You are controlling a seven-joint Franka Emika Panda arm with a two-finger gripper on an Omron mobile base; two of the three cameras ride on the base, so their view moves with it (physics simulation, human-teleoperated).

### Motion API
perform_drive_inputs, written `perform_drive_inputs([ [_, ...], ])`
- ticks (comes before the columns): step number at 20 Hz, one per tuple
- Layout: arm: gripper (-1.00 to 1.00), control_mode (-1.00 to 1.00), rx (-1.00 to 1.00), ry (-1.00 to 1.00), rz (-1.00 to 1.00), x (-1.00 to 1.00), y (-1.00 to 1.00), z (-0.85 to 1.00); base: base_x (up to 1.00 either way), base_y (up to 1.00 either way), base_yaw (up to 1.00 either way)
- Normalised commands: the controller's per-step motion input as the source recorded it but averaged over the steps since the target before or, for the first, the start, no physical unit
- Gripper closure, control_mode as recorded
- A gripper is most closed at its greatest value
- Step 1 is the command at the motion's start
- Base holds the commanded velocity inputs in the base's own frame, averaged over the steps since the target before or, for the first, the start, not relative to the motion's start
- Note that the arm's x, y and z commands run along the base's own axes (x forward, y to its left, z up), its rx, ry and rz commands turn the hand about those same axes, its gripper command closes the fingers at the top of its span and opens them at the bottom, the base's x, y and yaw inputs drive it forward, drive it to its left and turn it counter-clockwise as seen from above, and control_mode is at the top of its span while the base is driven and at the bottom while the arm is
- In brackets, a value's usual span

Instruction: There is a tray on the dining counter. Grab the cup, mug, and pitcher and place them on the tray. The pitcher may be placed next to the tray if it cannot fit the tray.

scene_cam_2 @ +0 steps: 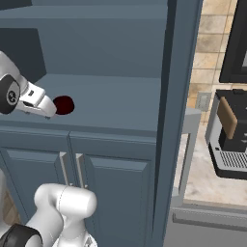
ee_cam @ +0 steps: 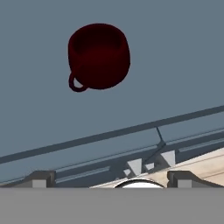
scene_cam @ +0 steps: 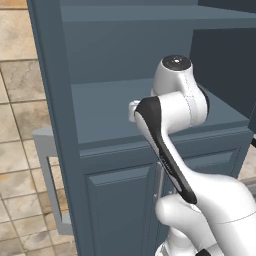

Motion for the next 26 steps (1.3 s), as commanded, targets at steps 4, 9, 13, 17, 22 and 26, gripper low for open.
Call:
perform_drive_inputs([
  [4, -1.00, -1.00, 0.00, 0.00, -0.01, 0.23, 0.00, -0.09, 0.00, 0.00, 0.00],
  [9, -1.00, -1.00, 0.00, 0.00, 0.00, 0.26, 0.00, -0.06, 0.00, 0.00, 0.00],
  [13, -1.00, -1.00, 0.00, 0.00, -0.01, 0.25, 0.01, -0.10, 0.00, 0.00, 0.00],
  [17, -1.00, -1.00, 0.00, 0.00, -0.01, 0.24, 0.03, -0.09, 0.00, 0.00, 0.00],
  [22, -1.00, -1.00, 0.00, 0.00, -0.01, 0.24, 0.04, -0.08, 0.00, 0.00, 0.00],
  [26, -1.00, -1.00, 0.00, 0.00, 0.00, 0.21, 0.05, -0.05, 0.00, 0.00, 0.00],
])
